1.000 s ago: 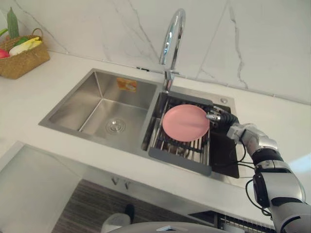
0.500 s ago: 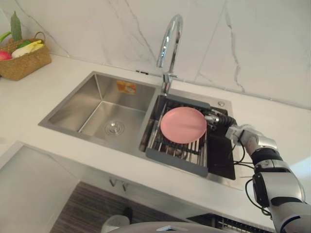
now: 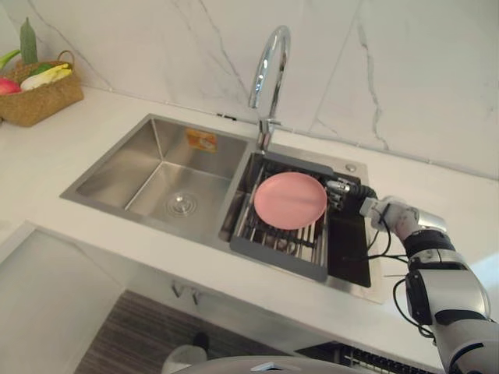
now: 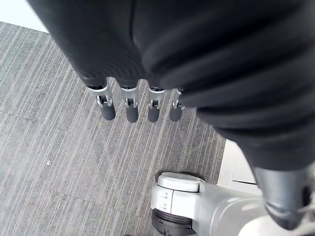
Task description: Walk over to the sink, pick up the cup, carry it to the dishwasher, place the cup inside the dishwasher, then close the dishwasher door
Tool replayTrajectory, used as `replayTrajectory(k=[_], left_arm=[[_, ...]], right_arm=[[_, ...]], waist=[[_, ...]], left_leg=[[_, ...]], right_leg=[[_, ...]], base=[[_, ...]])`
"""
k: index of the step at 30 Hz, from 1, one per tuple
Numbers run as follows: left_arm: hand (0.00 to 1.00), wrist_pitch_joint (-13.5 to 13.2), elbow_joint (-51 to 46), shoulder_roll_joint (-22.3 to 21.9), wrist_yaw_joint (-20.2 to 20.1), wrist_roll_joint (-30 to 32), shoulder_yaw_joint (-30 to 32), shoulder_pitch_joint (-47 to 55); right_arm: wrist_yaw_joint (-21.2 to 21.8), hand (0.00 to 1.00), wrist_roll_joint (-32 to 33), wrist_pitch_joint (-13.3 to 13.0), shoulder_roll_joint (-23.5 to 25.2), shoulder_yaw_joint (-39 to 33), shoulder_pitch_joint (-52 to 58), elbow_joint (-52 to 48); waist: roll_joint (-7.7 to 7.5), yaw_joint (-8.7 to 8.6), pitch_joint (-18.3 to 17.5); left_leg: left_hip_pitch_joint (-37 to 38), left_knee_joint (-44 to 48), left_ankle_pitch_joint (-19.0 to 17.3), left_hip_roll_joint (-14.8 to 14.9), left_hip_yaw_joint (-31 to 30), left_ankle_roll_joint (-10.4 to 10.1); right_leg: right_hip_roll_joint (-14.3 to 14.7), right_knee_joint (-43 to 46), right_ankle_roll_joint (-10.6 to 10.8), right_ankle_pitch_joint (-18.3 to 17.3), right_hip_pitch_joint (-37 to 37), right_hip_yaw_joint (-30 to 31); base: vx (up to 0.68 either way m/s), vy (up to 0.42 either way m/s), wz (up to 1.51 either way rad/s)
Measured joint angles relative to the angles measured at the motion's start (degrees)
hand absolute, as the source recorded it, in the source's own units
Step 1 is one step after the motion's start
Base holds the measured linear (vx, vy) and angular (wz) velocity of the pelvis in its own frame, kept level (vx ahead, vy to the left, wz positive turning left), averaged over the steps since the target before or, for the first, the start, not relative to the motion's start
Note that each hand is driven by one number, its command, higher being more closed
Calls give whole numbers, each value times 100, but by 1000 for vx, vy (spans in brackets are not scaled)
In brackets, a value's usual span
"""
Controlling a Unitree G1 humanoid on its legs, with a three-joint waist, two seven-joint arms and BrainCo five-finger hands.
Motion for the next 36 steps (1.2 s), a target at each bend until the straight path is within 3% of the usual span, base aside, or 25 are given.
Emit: replayTrajectory(k=[4, 8, 16, 19, 28, 36], left_arm=[[0, -3, 1, 0, -3, 0, -5, 0], [0, -3, 4, 7, -11, 2, -44, 2], [0, 17, 3, 80, -40, 4, -120, 0], [0, 38, -10, 104, -52, 4, -195, -9], [0, 46, -10, 181, -77, 4, -220, -22], [0, 17, -1, 195, -73, 4, -219, -24]], right_arm=[[84, 0, -15, 118, -73, 122, -88, 34], [477, 0, -97, 188, -266, 426, -196, 142], [1535, 0, -1660, 26, -319, 1139, -619, 199], [1767, 0, -1950, -30, -401, 1567, -735, 164], [1580, 0, -1486, 132, -486, 1893, -772, 173], [1539, 0, -1373, 329, -476, 1718, -766, 210]], waist=[[-3, 34, -8], [-4, 60, -61], [-35, 105, -128], [-59, 179, -143], [-115, 232, -151], [-136, 233, -129]], left_leg=[[-22, 0, 36, 19, -2, -72], [-92, 1, 71, 33, -1, -123], [-93, 1, 139, 55, 27, -228], [-94, 1, 139, 62, 63, -229], [-97, 1, 122, 61, 85, -252], [-94, 0, 122, 64, 85, -251]], right_leg=[[18, 3, -24, -17, -10, -23], [39, 4, -36, -34, -23, -54], [62, 27, -58, -118, -14, -62], [68, 27, -61, -127, 3, -59], [68, 27, -57, -131, -3, -45], [68, 72, -64, -182, -7, -46]], base=[[-7, -5, 1], [-12, -16, 6], [-5, -22, 2], [0, 0, 0], [0, 0, 0], [0, 0, 0]])
